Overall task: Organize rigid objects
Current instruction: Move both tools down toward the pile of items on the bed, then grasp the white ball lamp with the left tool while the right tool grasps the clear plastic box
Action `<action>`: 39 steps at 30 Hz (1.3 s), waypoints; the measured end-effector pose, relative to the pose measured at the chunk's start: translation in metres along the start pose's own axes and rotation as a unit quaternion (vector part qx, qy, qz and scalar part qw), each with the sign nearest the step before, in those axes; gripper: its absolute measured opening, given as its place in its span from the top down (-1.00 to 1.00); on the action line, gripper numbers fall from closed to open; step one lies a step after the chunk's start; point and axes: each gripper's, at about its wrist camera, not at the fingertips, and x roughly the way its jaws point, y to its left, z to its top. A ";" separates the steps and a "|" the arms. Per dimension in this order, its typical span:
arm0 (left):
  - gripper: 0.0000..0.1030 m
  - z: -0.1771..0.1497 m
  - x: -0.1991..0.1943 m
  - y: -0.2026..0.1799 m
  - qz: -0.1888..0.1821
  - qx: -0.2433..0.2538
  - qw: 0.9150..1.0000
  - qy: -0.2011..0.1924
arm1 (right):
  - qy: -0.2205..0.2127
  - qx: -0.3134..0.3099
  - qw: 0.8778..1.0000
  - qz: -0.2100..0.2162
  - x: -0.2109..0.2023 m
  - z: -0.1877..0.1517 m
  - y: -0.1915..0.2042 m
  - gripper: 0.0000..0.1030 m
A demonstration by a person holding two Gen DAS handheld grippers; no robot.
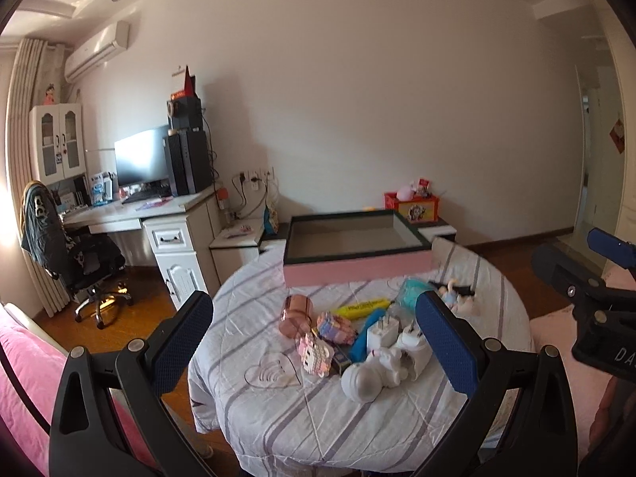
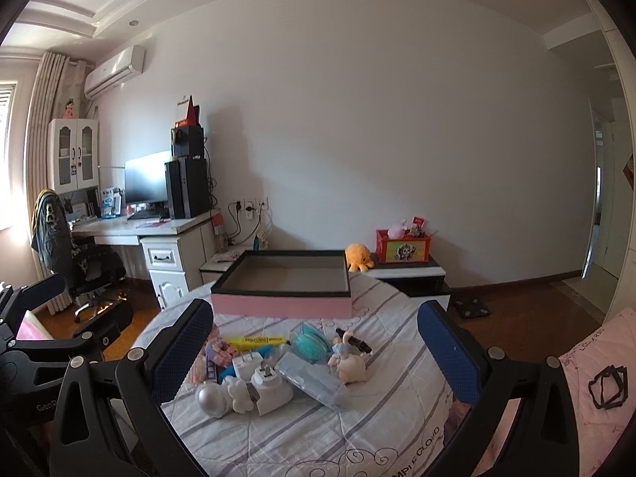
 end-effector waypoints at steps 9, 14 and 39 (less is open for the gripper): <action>-1.00 -0.059 0.085 -0.005 -0.040 -0.030 0.990 0.132 | 0.105 0.017 0.994 -0.011 0.076 -0.060 -0.032 -1.00; -1.00 -0.069 0.104 -0.021 -0.057 -0.020 0.986 0.153 | 0.137 0.022 0.990 -0.004 0.101 -0.080 -0.043 -1.00; -0.13 -0.072 0.121 -0.034 -0.141 0.020 0.975 0.173 | 0.168 -0.008 0.985 0.027 0.159 -0.096 -0.049 -1.00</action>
